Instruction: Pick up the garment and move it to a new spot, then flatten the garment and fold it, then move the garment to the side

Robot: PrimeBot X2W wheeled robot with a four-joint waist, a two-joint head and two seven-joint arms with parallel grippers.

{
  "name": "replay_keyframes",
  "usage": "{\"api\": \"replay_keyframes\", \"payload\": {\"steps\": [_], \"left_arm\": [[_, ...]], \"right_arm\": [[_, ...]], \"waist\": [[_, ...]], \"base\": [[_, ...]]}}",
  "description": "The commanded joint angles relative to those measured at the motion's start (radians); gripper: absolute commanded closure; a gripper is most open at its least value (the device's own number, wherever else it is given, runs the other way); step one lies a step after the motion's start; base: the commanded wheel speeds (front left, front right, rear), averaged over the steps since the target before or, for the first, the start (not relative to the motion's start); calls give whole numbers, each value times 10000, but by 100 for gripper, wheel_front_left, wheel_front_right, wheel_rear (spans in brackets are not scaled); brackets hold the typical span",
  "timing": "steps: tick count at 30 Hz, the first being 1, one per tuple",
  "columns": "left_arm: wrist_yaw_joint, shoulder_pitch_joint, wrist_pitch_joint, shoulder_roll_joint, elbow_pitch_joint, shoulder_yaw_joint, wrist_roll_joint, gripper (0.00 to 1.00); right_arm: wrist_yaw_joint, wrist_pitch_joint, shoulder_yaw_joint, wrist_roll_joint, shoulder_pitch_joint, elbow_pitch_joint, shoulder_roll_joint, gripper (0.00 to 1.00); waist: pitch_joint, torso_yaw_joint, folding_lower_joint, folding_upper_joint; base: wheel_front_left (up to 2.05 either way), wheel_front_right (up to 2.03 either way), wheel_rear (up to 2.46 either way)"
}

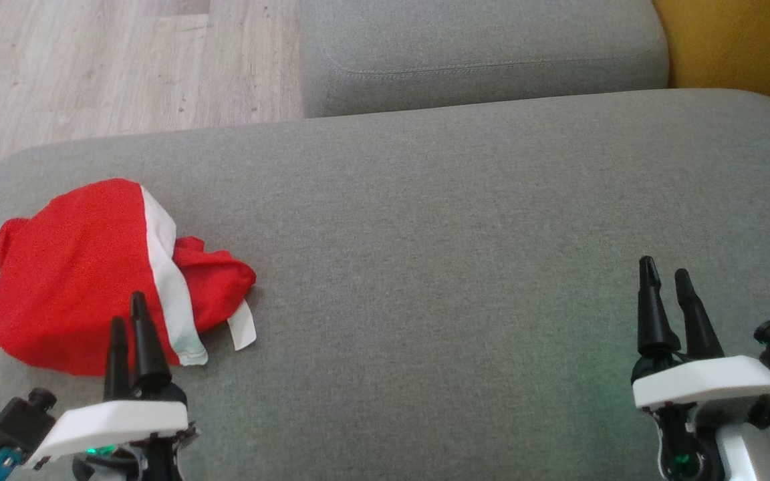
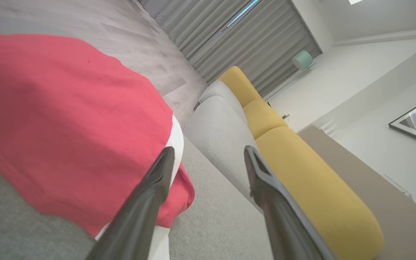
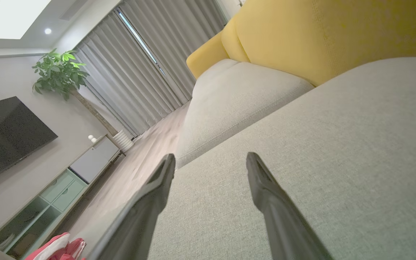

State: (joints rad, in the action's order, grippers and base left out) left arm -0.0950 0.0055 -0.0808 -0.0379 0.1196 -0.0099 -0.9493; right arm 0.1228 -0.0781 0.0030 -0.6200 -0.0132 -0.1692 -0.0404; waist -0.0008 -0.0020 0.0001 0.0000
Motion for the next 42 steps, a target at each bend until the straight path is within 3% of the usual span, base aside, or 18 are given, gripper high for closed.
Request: {"api": "replay_keyframes", "payload": {"steps": [1,42], "left_arm": [[44,-244,-120,-84,-449,73,323,0],[312,-92,-1322,-112,-660,-1242,6578,0]], "right_arm": [[43,-137,210,372,-624,445,-61,0],[68,-1346,1048,6090,-592,1004,-88,0]], "waist": [[-4,0,-1,0],[35,-99,-1,0]], "base": [[0,0,0],[0,0,0]]}}
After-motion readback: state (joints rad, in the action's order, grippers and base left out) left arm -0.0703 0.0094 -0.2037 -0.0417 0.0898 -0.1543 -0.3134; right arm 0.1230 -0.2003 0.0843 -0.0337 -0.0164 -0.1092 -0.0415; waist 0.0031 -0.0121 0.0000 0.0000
